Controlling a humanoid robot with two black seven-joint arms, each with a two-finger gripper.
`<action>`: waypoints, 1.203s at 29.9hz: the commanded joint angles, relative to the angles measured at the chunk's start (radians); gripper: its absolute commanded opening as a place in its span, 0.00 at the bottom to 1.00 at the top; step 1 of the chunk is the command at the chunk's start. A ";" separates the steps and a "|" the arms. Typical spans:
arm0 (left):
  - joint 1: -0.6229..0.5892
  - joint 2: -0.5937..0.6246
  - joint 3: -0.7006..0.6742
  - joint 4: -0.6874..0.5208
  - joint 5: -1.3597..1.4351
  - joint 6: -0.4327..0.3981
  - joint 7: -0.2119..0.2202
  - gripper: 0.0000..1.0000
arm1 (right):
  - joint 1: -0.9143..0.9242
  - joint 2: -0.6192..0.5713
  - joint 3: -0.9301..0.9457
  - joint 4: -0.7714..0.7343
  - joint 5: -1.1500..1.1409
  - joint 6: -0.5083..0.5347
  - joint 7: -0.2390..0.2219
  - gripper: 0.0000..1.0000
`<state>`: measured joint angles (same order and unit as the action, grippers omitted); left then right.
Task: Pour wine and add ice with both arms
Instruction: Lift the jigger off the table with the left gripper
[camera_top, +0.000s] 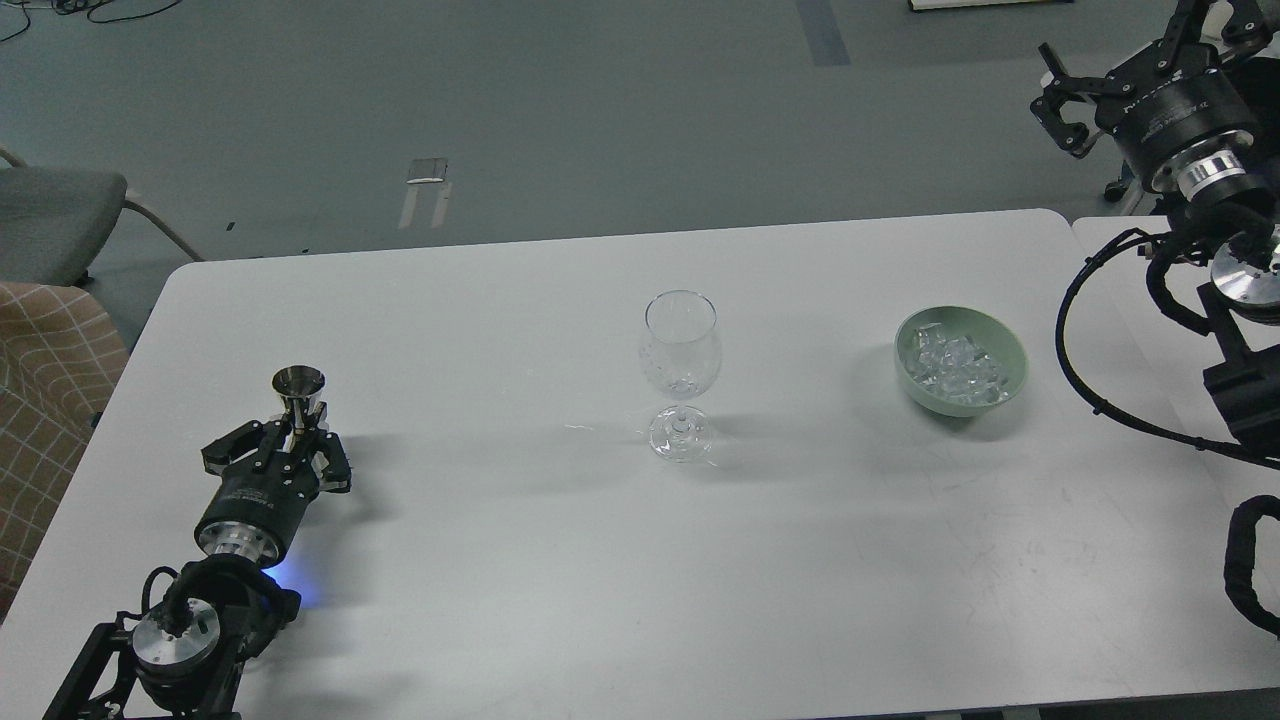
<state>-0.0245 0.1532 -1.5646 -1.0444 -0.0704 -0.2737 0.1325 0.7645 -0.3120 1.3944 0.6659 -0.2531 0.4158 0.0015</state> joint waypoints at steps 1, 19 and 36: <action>0.000 0.002 -0.009 0.000 -0.008 -0.057 0.001 0.05 | -0.001 -0.002 0.000 0.001 0.000 0.000 0.000 1.00; -0.003 0.003 -0.018 -0.143 -0.042 -0.073 0.010 0.00 | -0.002 -0.015 -0.002 0.012 0.000 -0.002 0.000 1.00; -0.081 -0.083 0.008 -0.368 -0.040 0.165 0.030 0.00 | -0.008 -0.021 0.002 0.015 0.002 -0.002 0.000 1.00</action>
<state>-0.0874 0.0933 -1.5623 -1.3607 -0.1119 -0.1784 0.1629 0.7580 -0.3327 1.3944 0.6797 -0.2521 0.4141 0.0015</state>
